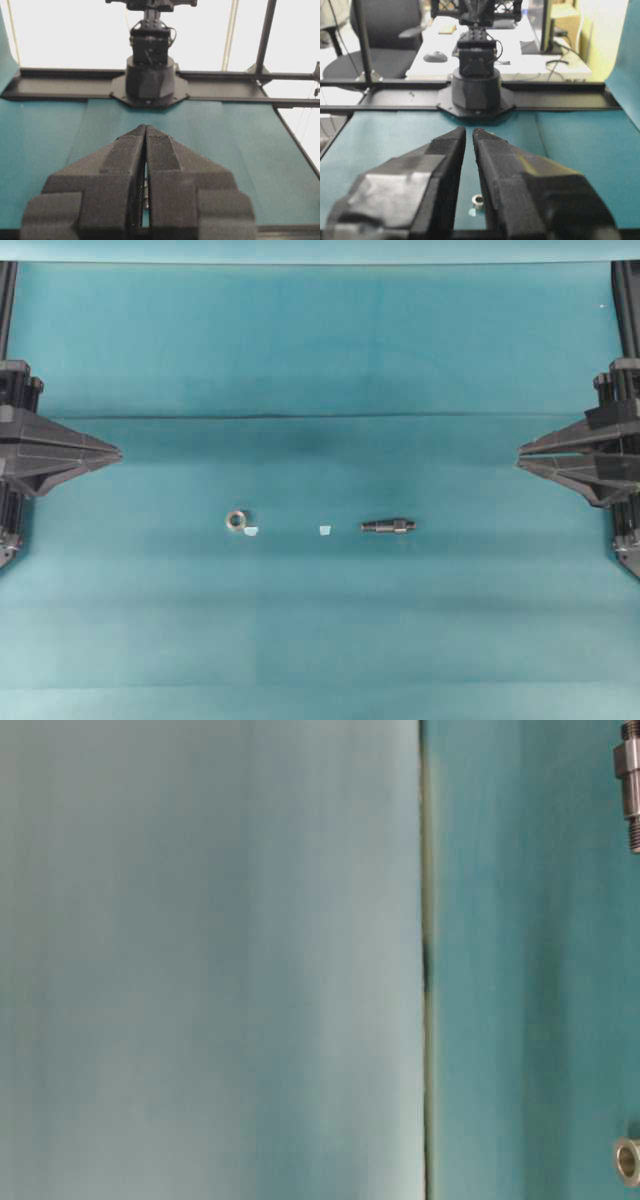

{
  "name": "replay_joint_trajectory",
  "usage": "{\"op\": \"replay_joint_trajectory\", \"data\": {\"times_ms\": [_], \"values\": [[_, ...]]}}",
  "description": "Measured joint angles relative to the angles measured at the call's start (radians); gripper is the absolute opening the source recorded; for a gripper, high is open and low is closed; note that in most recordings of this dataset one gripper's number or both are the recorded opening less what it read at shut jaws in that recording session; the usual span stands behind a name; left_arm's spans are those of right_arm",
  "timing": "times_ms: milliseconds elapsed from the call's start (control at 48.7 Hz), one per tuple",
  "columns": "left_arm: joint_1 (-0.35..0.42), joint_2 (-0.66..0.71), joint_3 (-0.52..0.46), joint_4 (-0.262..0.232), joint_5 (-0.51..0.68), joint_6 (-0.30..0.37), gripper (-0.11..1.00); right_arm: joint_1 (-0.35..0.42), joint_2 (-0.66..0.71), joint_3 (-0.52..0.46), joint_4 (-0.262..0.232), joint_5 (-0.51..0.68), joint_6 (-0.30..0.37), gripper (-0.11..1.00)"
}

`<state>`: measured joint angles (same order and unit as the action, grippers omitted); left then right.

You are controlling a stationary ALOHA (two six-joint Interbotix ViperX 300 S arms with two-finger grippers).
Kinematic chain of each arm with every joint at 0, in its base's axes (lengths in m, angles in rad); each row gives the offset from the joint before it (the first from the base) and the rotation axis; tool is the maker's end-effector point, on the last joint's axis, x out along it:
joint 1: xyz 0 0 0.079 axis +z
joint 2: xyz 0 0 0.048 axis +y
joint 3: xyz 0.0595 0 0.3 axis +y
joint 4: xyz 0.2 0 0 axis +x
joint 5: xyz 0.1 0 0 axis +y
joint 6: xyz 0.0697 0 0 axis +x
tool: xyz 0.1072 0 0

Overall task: Insert the washer onto the shaft with both hands.
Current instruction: 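Move left gripper over the silver washer and right gripper over the shaft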

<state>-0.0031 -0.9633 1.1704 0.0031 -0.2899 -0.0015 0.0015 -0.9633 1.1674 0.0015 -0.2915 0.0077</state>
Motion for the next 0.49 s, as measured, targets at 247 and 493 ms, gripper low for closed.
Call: {"op": "replay_joint_trajectory", "data": {"times_ms": [247,493], "values": [[0.0,0.058,-0.067,0.009,0.158,-0.04,0.02,0.0,0.012,-0.009,0.064,0.098,0.057,-0.07],[0.0,0.184,-0.133,0.011,0.31,-0.043,0.02,-0.006,0.077,-0.084,0.069,0.357,0.095,-0.08]]}}
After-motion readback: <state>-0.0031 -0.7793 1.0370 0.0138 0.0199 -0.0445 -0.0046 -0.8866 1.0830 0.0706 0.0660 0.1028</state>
